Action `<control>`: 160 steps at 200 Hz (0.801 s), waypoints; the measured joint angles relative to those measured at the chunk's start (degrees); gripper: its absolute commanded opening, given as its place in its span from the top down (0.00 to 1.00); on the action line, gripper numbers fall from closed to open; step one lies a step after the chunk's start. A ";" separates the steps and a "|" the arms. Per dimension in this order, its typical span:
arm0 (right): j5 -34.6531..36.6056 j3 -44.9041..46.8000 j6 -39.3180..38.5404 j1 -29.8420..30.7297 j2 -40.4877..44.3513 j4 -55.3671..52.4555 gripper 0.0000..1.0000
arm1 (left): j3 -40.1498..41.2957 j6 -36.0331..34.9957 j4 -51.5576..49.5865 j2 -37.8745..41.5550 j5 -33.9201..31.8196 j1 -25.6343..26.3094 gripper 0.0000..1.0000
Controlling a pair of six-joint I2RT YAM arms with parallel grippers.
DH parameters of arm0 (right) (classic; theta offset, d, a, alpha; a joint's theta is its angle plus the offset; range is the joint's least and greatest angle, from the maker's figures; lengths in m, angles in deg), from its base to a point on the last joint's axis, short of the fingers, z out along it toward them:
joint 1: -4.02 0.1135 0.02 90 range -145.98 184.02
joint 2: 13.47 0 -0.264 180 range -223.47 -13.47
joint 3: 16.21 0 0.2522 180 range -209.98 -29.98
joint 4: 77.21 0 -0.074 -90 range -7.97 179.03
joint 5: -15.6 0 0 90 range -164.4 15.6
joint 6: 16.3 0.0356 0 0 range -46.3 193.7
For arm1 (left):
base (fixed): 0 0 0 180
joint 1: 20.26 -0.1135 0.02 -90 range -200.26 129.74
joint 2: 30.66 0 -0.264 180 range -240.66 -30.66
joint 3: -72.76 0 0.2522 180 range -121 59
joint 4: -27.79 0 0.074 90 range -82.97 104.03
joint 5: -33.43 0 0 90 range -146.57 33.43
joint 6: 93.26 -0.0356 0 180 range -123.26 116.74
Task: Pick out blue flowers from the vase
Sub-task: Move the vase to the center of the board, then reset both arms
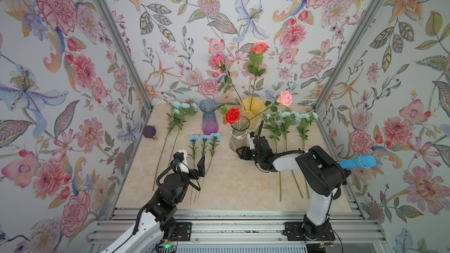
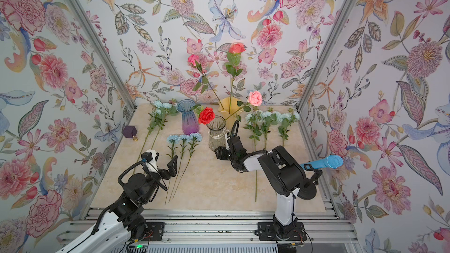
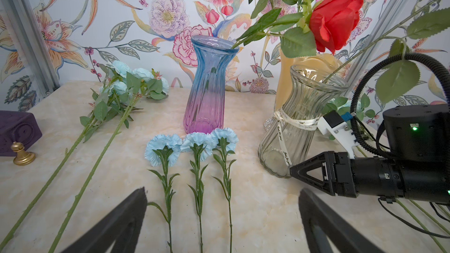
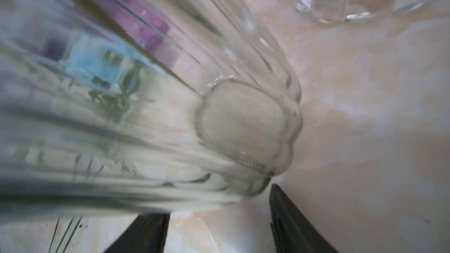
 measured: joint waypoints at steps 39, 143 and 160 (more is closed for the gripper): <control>-2.43 -1.97 -1.11 -0.76 -0.94 -0.39 0.37 | -0.07 0.02 0.83 -2.43 0.00 -1.90 0.02; -4.72 12.15 -7.85 -16.11 28.52 -8.85 0.26 | -4.98 -7.63 11.34 -19.32 -3.13 -19.58 0.01; -4.79 12.37 -10.14 -21.38 34.01 -11.98 0.22 | -4.94 -9.49 14.75 -21.99 -4.15 -22.29 0.01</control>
